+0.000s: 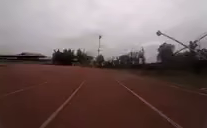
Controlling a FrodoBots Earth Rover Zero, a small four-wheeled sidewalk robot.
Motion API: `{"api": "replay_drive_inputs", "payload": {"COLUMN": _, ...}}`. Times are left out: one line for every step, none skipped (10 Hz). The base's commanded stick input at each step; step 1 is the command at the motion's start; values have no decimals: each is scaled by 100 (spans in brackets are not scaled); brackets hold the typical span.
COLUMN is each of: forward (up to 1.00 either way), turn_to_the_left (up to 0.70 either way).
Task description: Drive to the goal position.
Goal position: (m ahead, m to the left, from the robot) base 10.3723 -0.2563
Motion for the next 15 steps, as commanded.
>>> {"api": "replay_drive_inputs", "payload": {"forward": 70, "turn_to_the_left": -15}}
{"api": "replay_drive_inputs", "payload": {"forward": 70, "turn_to_the_left": -34}}
{"api": "replay_drive_inputs", "payload": {"forward": 70, "turn_to_the_left": -35}}
{"api": "replay_drive_inputs", "payload": {"forward": 70, "turn_to_the_left": -35}}
{"api": "replay_drive_inputs", "payload": {"forward": 70, "turn_to_the_left": -35}}
{"api": "replay_drive_inputs", "payload": {"forward": 70, "turn_to_the_left": -35}}
{"api": "replay_drive_inputs", "payload": {"forward": 70, "turn_to_the_left": -35}}
{"api": "replay_drive_inputs", "payload": {"forward": 70, "turn_to_the_left": -35}}
{"api": "replay_drive_inputs", "payload": {"forward": 70, "turn_to_the_left": -35}}
{"api": "replay_drive_inputs", "payload": {"forward": 70, "turn_to_the_left": -31}}
{"api": "replay_drive_inputs", "payload": {"forward": 70, "turn_to_the_left": -19}}
{"api": "replay_drive_inputs", "payload": {"forward": 70, "turn_to_the_left": -8}}
{"api": "replay_drive_inputs", "payload": {"forward": 70, "turn_to_the_left": 0}}
{"api": "replay_drive_inputs", "payload": {"forward": 70, "turn_to_the_left": 0}}
{"api": "replay_drive_inputs", "payload": {"forward": 70, "turn_to_the_left": 0}}
